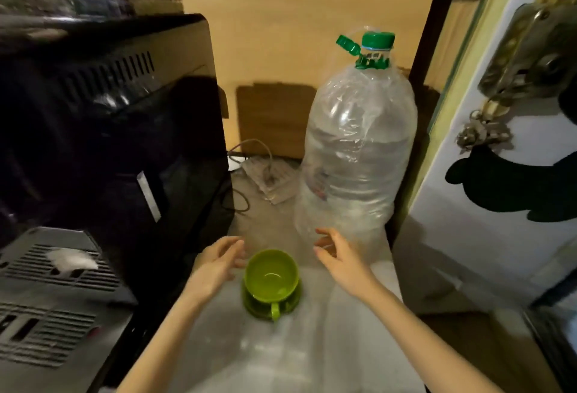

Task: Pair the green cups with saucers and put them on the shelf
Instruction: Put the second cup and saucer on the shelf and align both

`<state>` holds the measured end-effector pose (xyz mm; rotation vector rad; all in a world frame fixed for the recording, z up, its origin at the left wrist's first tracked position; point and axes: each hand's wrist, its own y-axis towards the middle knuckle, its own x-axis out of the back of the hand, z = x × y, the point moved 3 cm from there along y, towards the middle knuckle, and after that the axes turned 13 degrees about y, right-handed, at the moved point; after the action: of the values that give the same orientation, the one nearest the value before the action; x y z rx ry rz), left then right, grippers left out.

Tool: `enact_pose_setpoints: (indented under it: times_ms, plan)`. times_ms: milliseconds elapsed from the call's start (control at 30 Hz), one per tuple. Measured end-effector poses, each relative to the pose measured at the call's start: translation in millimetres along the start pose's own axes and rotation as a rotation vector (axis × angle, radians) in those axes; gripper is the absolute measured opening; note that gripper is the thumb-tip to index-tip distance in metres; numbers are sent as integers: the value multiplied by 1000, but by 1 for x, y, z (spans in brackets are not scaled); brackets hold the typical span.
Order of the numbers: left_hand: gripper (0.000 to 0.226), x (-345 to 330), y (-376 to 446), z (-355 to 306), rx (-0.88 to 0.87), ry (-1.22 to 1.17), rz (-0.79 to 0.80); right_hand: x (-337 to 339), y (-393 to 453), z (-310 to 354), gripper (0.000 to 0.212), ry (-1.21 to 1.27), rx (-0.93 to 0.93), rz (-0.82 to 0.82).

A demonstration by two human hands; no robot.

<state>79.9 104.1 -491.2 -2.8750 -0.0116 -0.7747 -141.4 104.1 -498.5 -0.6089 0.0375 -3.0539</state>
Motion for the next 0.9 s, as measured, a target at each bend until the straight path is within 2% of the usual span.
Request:
enact_pose_setpoints:
  times_ms: [100,267,433,500,633,767,900]
  plan:
    - [19,-15,0,47,162,-27,35,-18,1,-33,36,48,-112,-24]
    - [20,-36,5,91,382,-133,-22,-46,9,-80,30,150,-291,-64]
    - [24,-48,12,110,444,-124,0,-71,14,-100,18,415,-552,-28]
    - [21,-52,15,116,469,-153,38,-78,15,-103,21,465,-610,13]
    - [14,-60,24,119,433,-122,105,-84,21,-108,19,421,-634,41]
    - [28,-63,30,120,410,-21,73,-84,29,-116,16,353,-659,78]
    - [29,-64,32,121,411,-18,84,-83,32,-118,19,370,-665,97]
